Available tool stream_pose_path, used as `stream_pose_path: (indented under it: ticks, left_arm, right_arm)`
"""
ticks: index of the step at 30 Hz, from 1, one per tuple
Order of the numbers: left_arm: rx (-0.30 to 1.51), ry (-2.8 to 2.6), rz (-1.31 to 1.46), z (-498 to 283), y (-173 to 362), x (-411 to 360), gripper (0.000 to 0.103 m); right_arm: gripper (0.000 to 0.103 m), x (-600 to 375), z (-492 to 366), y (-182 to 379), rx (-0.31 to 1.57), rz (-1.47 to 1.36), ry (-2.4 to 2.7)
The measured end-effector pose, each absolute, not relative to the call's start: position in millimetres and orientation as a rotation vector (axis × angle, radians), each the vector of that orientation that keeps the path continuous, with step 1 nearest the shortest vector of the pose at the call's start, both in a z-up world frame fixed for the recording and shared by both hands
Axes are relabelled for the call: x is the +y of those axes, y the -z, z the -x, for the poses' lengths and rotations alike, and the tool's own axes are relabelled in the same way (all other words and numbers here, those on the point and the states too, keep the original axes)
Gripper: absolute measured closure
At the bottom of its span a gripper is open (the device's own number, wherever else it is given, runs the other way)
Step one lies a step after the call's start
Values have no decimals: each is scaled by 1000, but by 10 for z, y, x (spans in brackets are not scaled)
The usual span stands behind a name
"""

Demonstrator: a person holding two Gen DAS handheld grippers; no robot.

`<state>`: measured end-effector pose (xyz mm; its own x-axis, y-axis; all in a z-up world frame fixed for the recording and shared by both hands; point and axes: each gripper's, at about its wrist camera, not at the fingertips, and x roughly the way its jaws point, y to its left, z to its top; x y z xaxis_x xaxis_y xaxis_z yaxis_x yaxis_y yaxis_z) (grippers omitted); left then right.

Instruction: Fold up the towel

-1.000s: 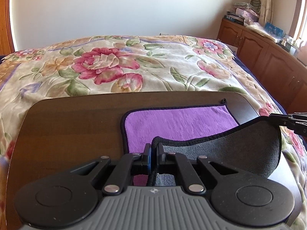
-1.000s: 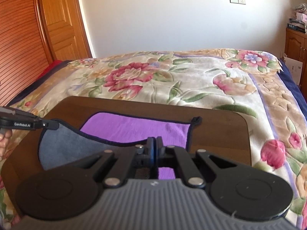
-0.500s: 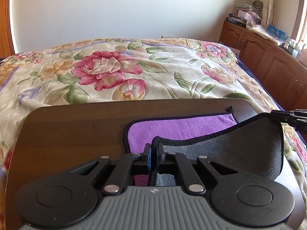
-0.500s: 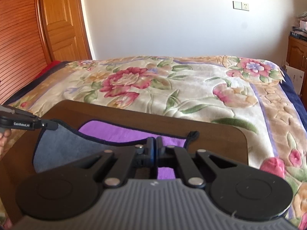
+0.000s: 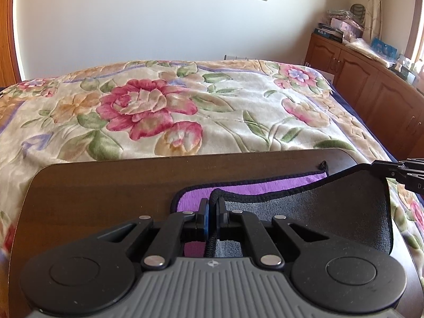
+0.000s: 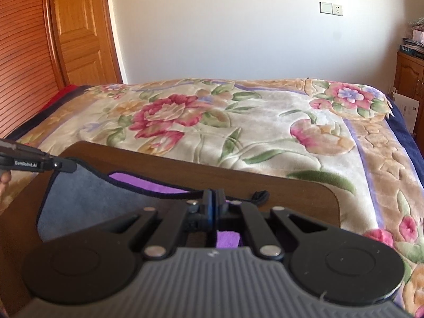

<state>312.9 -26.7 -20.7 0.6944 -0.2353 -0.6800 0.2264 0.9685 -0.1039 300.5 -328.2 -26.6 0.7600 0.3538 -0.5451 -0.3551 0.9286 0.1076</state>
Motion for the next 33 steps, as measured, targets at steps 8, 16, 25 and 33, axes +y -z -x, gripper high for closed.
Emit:
stream_pose_path:
  ticks: [8, 16, 25, 33]
  left_arm:
    - [754, 249, 9, -3263, 241, -273, 101]
    - [756, 242, 3, -3414, 309, -262, 101]
    - [751, 238, 3, -3539, 364, -269, 101]
    - [760, 227, -11, -3649, 479, -305, 101]
  right_arm:
    - [100, -3273, -3149, 296, 588, 9, -389]
    - [100, -3265, -3266, 364, 591, 8, -385]
    - [100, -3269, -3358, 430, 593, 8, -380]
    - [100, -3289, -3476, 547, 605, 9, -368]
